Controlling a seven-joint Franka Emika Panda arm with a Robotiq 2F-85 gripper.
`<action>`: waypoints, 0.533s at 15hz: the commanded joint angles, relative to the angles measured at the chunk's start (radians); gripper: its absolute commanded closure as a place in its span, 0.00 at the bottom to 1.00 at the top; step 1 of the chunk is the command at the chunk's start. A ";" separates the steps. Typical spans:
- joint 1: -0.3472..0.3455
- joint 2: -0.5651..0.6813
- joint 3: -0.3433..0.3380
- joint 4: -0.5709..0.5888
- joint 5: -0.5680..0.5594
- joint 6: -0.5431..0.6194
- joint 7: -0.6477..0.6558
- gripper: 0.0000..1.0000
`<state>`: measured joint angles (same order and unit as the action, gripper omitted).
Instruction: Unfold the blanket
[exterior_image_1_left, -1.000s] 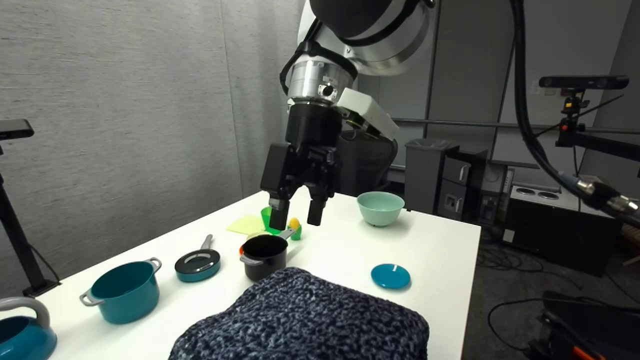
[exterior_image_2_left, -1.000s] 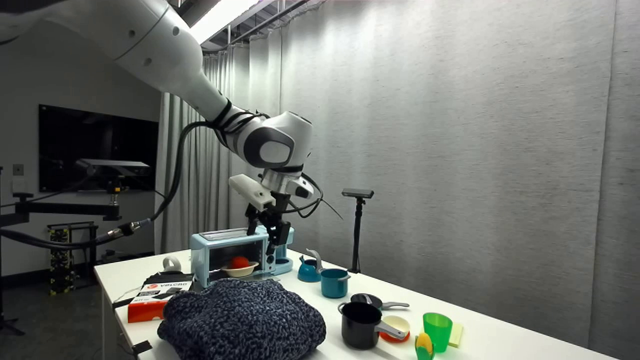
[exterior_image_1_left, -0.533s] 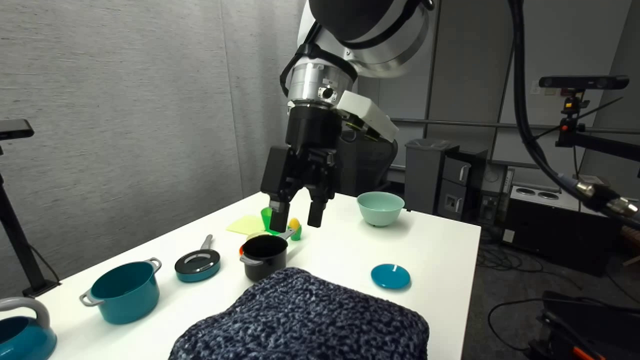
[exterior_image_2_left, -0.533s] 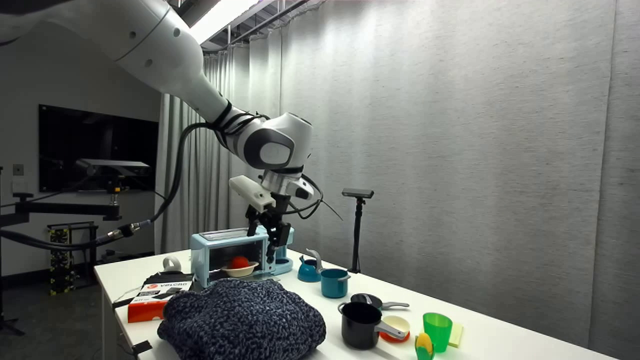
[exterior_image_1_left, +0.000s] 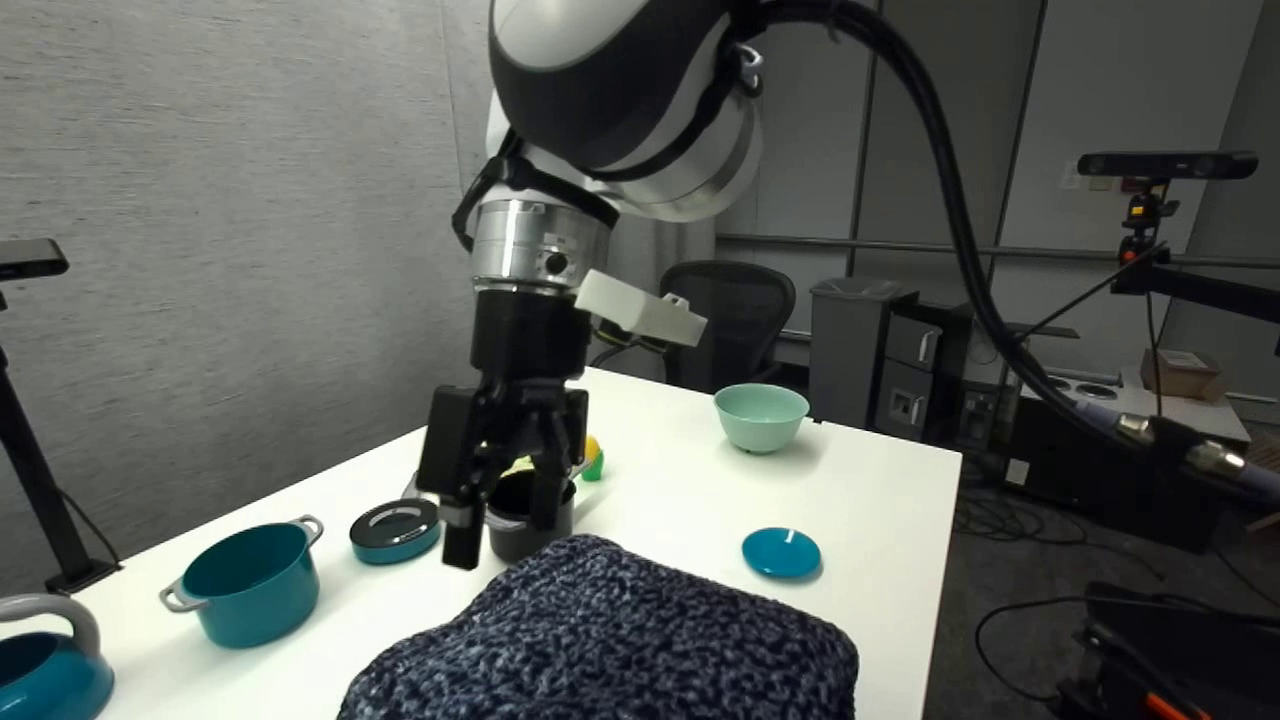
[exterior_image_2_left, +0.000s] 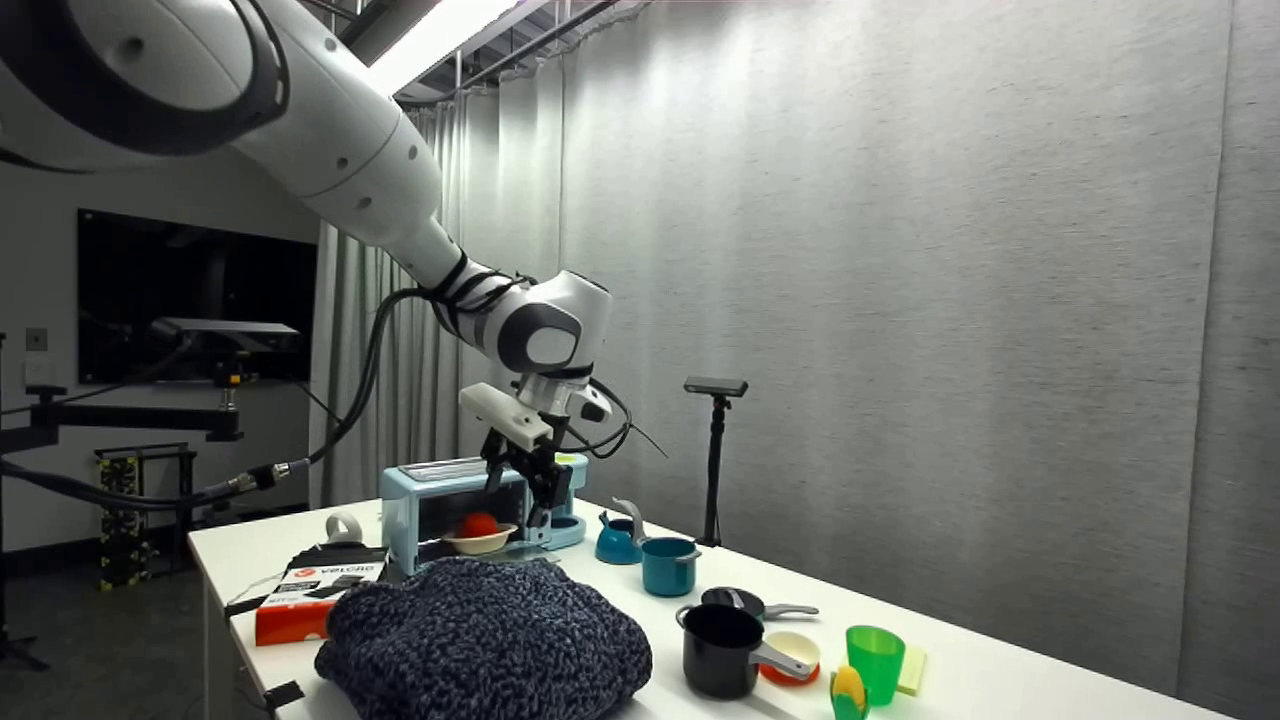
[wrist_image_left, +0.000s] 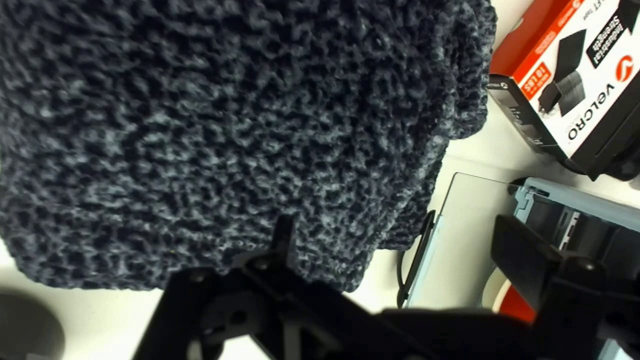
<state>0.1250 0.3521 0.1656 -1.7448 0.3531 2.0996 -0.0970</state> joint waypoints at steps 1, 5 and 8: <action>0.013 0.123 0.026 0.176 -0.017 -0.105 0.008 0.00; 0.030 0.191 0.036 0.292 -0.030 -0.236 0.024 0.00; 0.077 0.238 0.020 0.362 -0.111 -0.285 0.071 0.00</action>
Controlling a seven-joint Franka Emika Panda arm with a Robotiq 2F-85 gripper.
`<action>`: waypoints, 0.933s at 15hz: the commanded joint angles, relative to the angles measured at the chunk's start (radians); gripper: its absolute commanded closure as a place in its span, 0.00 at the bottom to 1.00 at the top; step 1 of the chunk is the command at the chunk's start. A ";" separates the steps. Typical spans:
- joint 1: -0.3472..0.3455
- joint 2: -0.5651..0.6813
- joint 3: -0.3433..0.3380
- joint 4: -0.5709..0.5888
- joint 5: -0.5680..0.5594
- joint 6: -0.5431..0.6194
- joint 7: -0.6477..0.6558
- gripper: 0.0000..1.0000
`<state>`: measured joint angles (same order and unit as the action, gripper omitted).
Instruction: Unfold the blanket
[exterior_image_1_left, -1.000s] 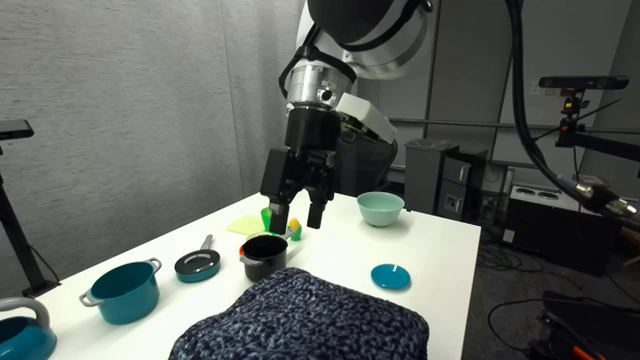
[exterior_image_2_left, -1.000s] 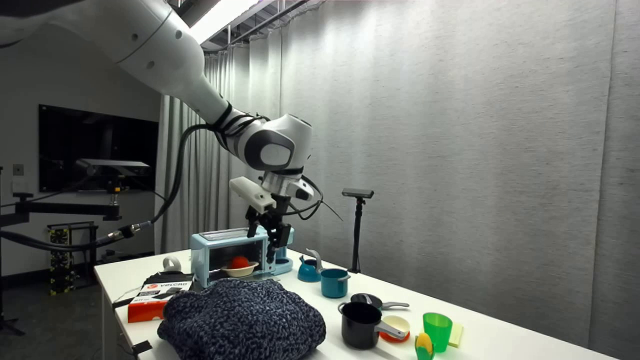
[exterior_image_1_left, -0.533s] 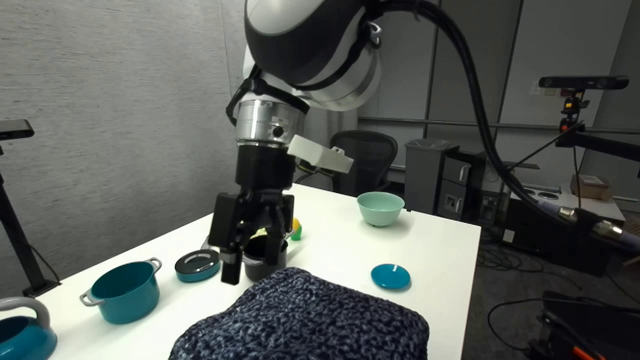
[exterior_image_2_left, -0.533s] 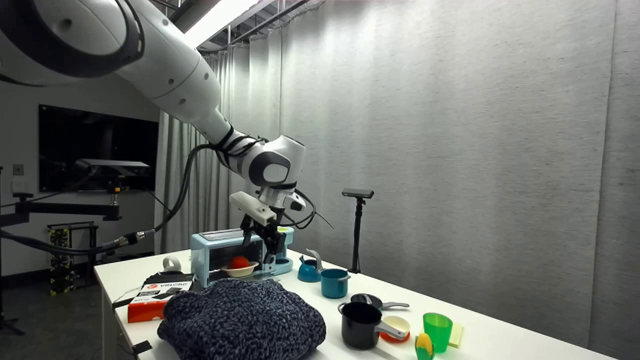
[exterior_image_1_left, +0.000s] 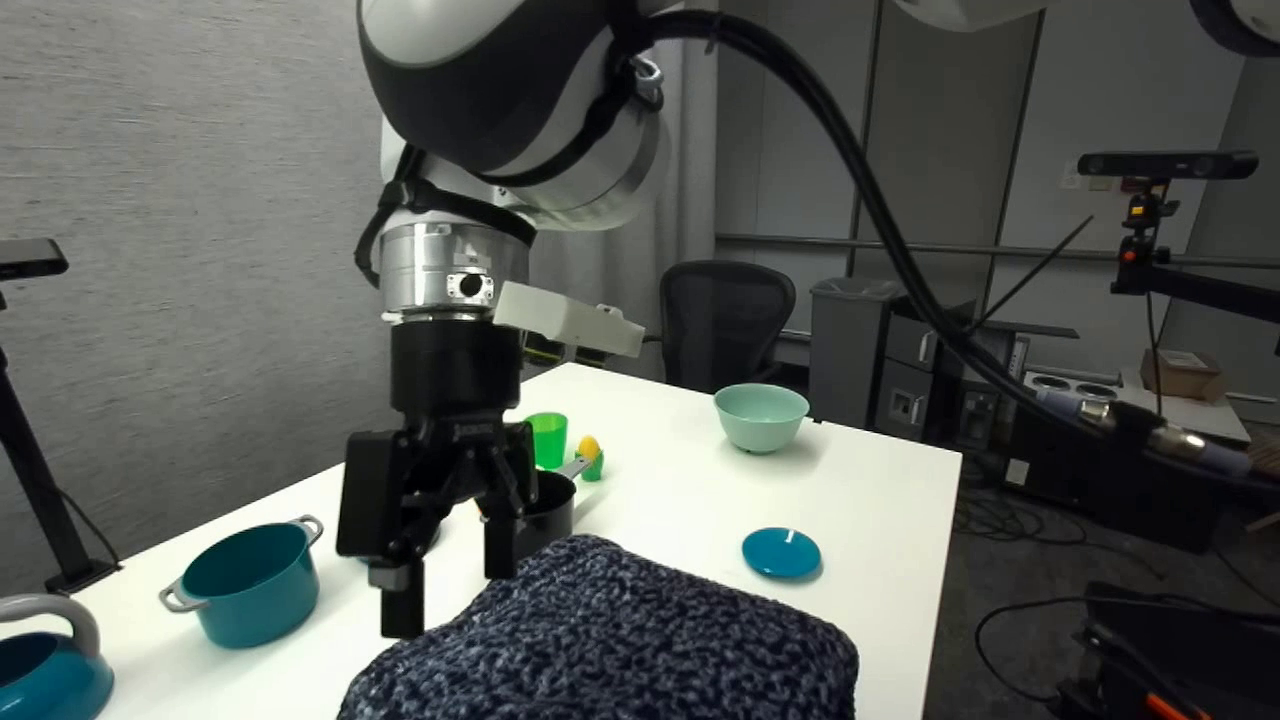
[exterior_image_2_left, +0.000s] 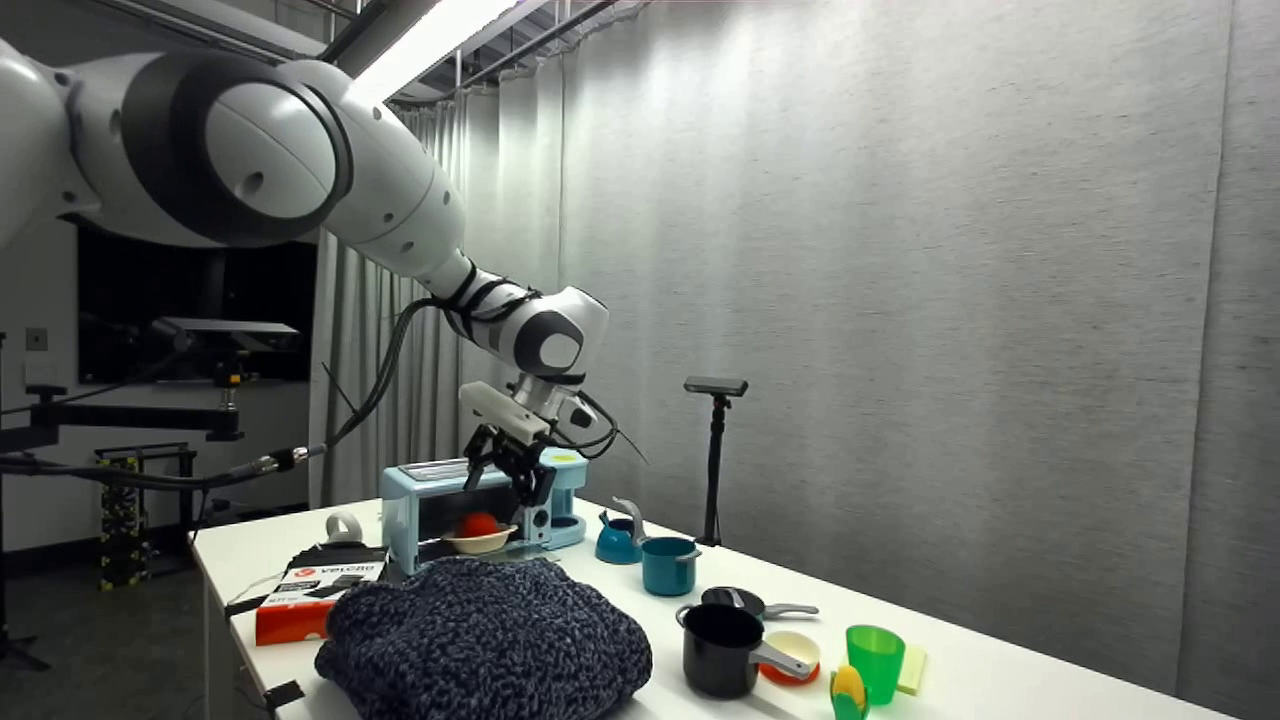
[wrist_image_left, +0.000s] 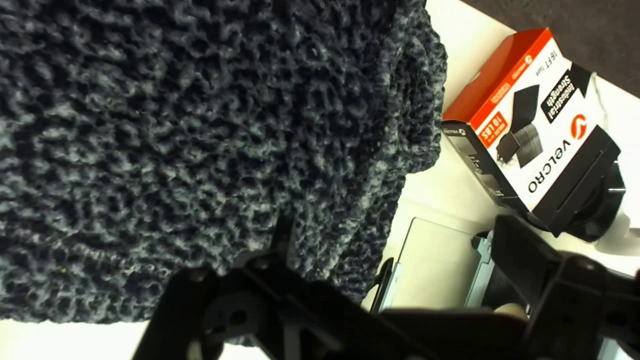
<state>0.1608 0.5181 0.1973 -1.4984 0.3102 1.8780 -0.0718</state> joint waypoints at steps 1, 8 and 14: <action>0.054 0.088 -0.013 0.132 -0.093 -0.061 0.049 0.00; 0.131 0.193 -0.035 0.173 -0.202 0.104 0.158 0.00; 0.163 0.266 -0.064 0.258 -0.255 -0.082 0.275 0.00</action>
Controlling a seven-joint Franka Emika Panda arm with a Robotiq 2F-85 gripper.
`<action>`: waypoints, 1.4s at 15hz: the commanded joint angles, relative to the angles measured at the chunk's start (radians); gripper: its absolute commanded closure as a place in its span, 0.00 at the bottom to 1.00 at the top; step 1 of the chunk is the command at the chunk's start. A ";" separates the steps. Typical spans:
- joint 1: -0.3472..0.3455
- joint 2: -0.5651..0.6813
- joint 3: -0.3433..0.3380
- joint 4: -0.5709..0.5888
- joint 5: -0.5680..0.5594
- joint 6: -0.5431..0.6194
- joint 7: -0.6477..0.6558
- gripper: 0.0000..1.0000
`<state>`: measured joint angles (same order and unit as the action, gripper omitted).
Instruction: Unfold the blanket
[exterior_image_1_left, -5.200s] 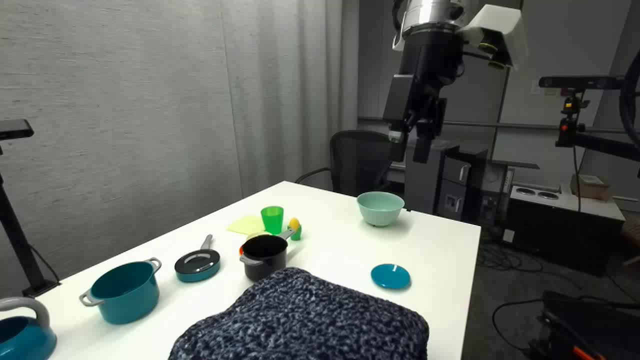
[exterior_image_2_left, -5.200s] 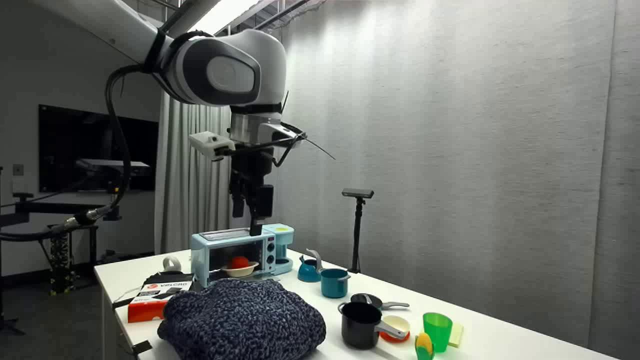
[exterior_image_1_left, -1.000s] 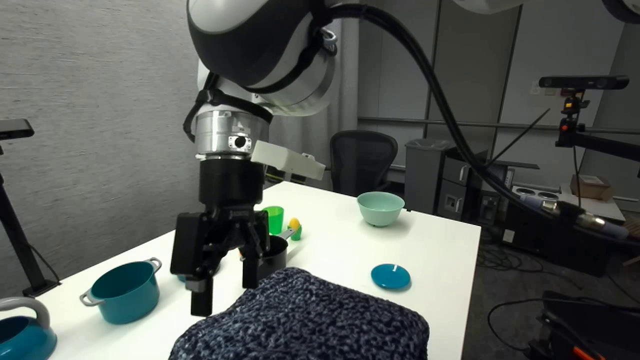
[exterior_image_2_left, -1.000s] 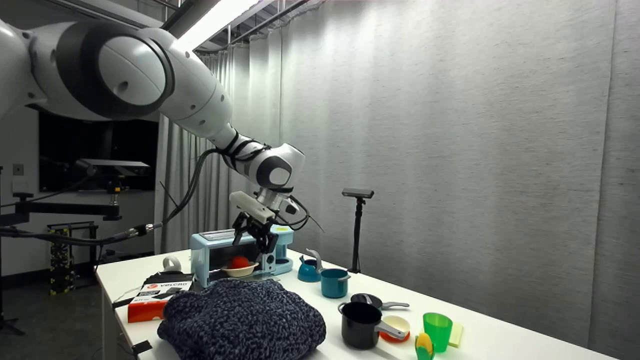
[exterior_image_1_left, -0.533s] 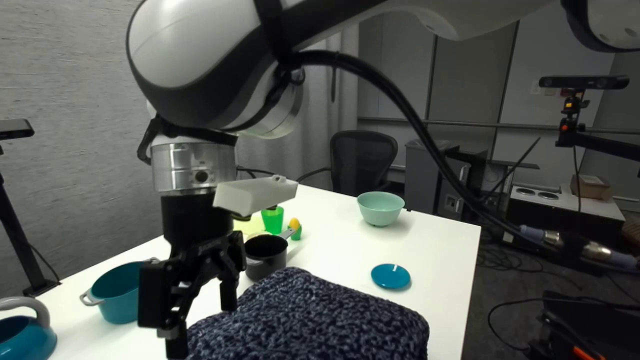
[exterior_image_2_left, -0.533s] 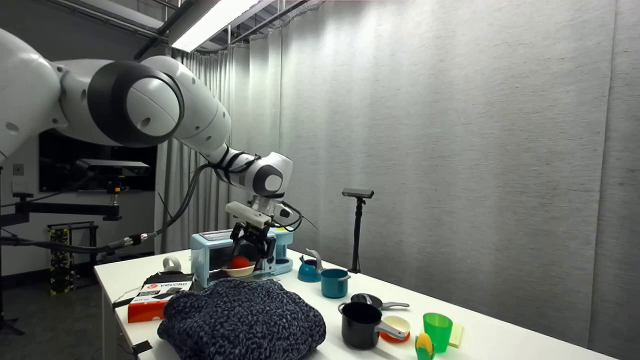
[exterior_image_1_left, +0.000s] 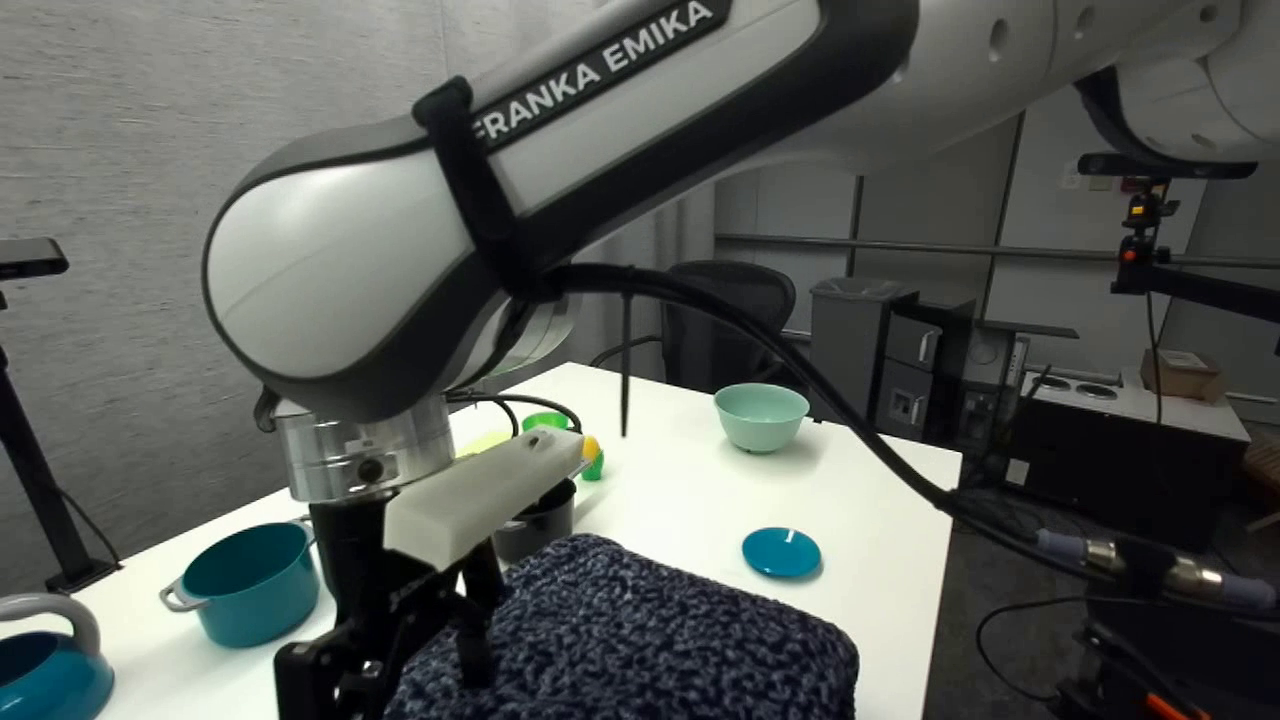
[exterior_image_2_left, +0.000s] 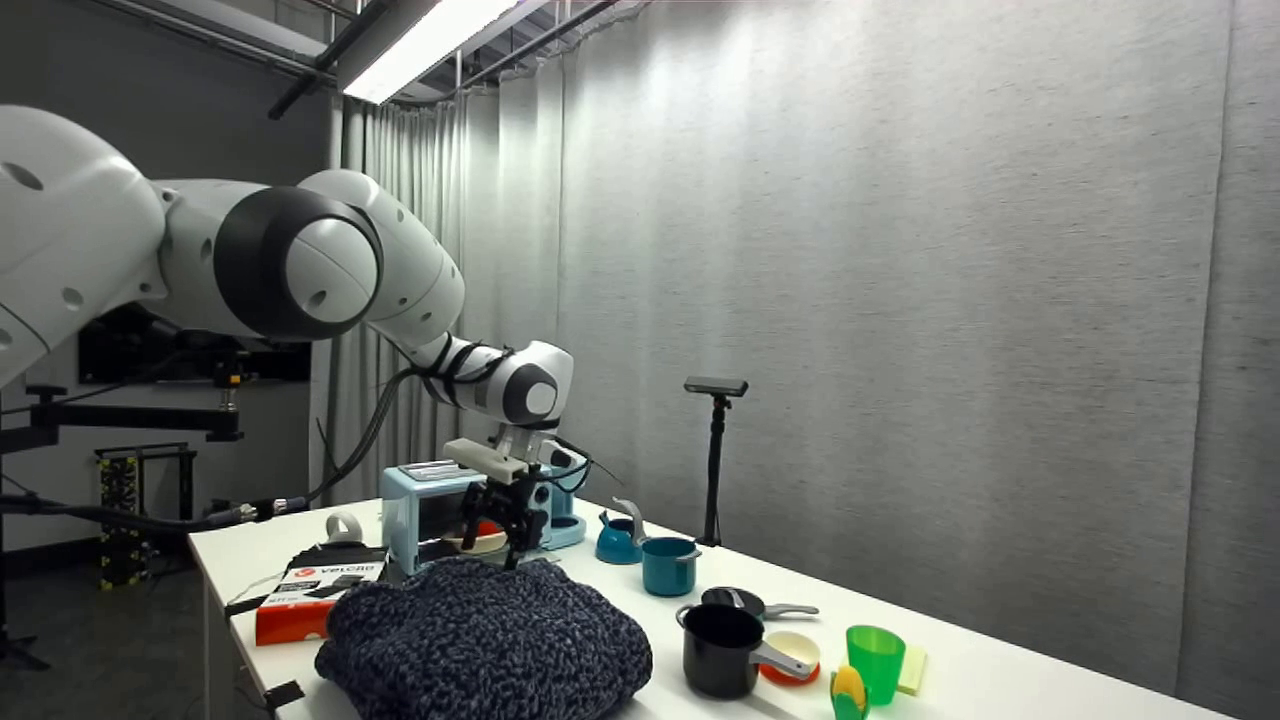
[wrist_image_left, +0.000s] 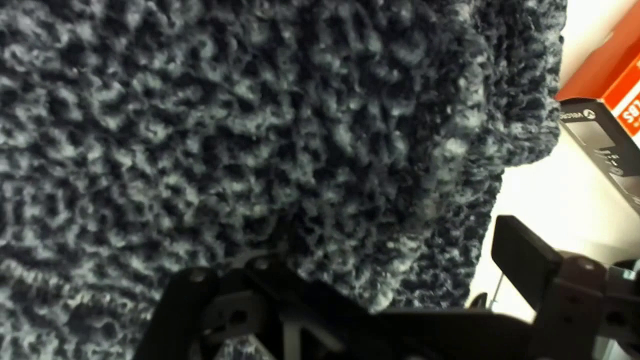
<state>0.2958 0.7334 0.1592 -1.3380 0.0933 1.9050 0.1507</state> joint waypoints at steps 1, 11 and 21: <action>0.030 0.060 -0.028 0.113 -0.048 -0.132 0.057 0.00; 0.033 0.111 -0.030 0.231 -0.083 -0.298 0.040 0.65; -0.008 0.072 -0.058 0.218 -0.062 -0.286 0.047 1.00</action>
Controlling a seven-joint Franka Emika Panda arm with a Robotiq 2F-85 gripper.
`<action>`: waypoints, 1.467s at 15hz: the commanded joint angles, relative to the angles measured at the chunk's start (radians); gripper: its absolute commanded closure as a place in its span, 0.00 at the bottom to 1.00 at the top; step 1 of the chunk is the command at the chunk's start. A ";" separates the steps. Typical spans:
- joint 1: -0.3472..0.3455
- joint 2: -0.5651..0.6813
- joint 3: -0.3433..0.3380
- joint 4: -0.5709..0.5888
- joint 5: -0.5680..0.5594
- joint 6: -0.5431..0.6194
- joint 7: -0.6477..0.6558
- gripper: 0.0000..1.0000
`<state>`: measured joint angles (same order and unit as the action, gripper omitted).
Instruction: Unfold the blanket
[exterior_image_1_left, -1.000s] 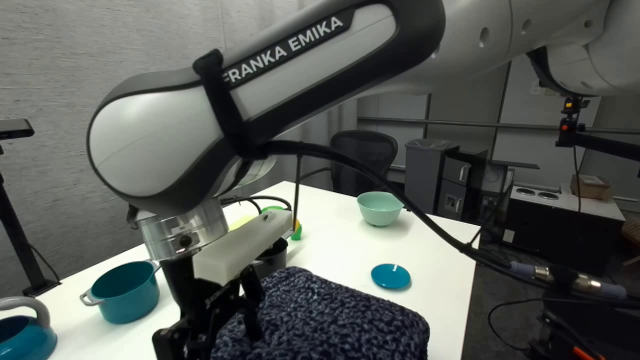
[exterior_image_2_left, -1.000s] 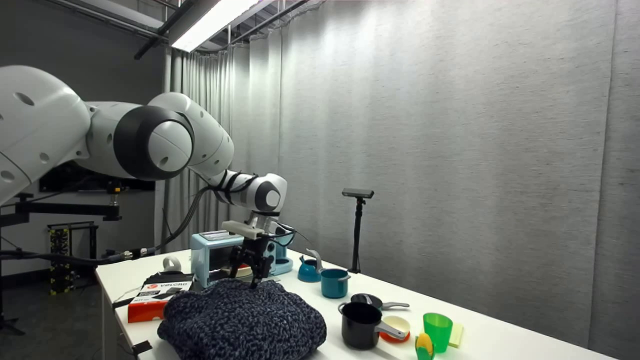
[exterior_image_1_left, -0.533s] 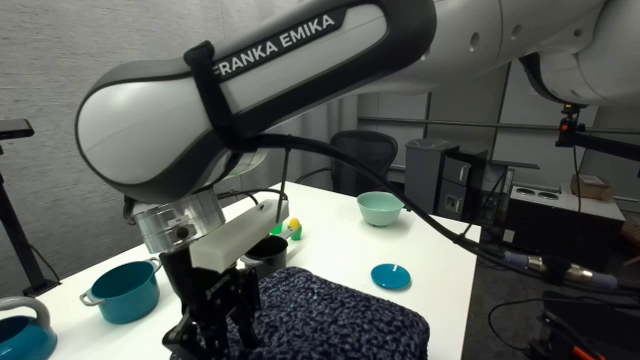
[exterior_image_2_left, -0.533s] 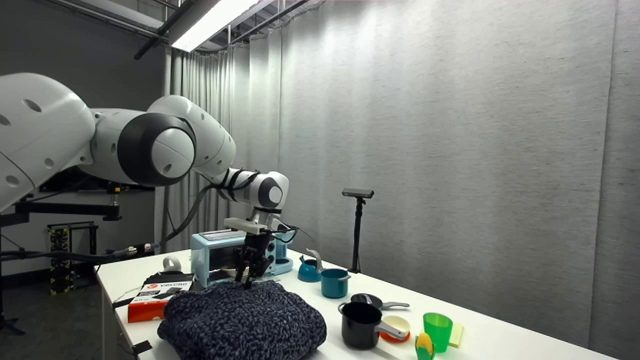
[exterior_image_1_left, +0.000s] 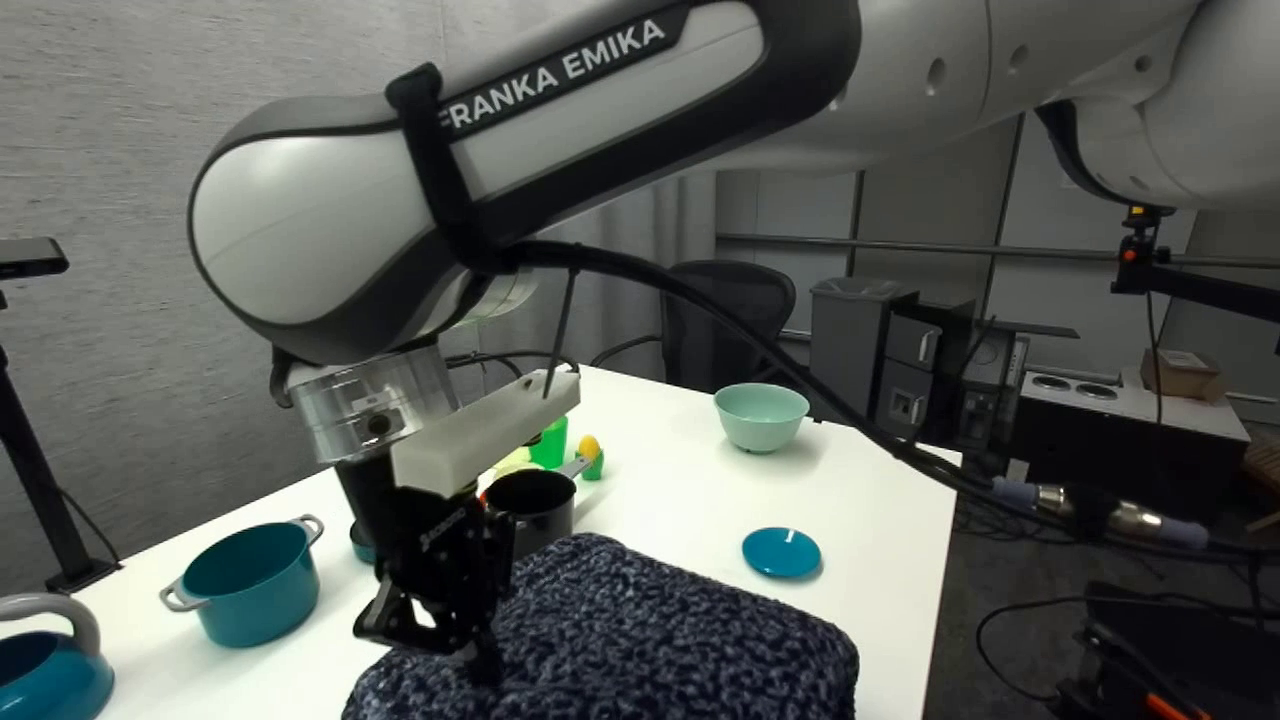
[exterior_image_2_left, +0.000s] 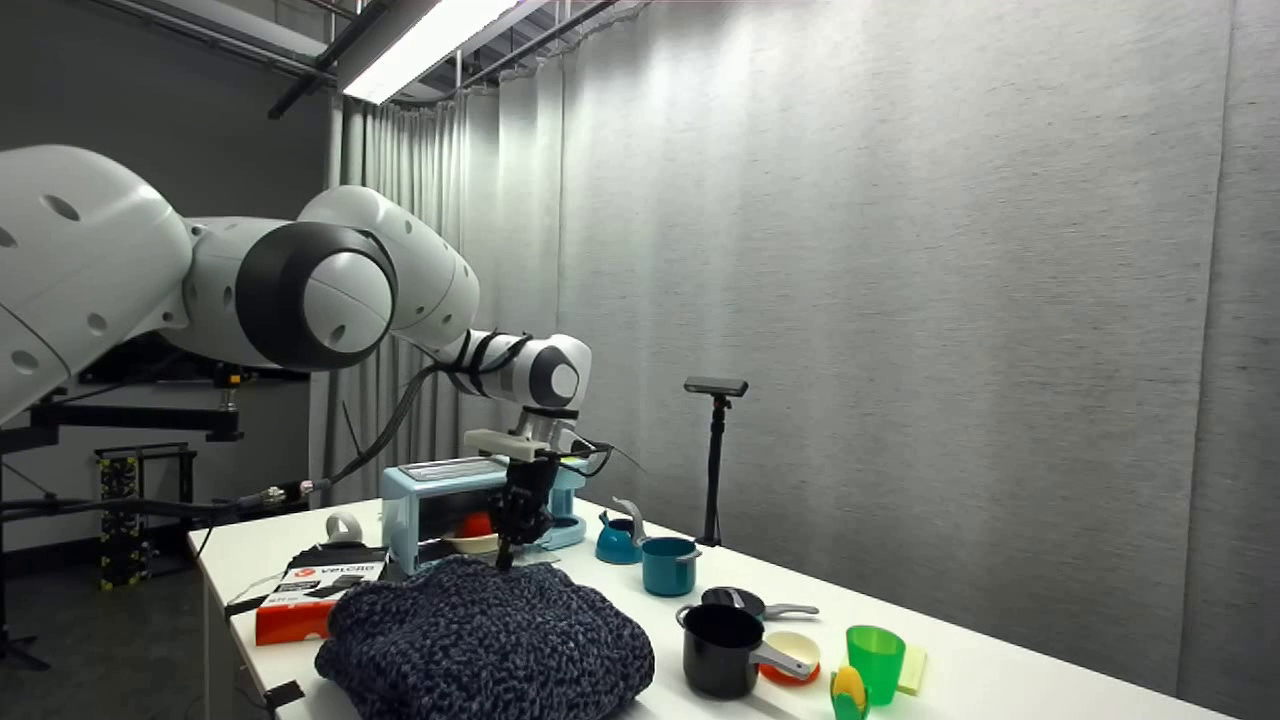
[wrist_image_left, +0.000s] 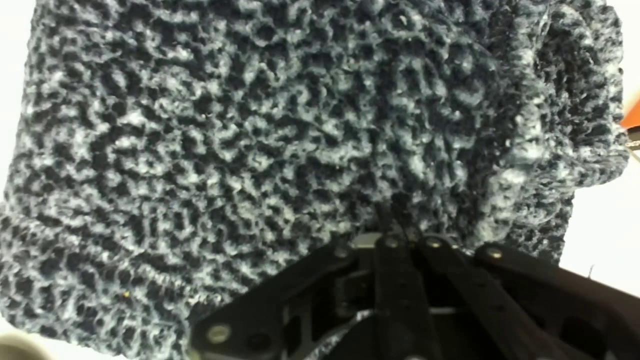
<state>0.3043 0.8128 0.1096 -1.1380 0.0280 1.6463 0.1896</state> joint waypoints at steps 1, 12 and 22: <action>-0.026 -0.025 -0.015 -0.004 0.006 -0.014 0.009 1.00; -0.065 -0.007 0.048 0.020 0.190 0.074 -0.001 0.19; 0.016 0.086 0.046 0.151 0.088 -0.279 -0.032 0.00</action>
<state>0.2943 0.8451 0.1621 -1.0860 0.1562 1.4611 0.1824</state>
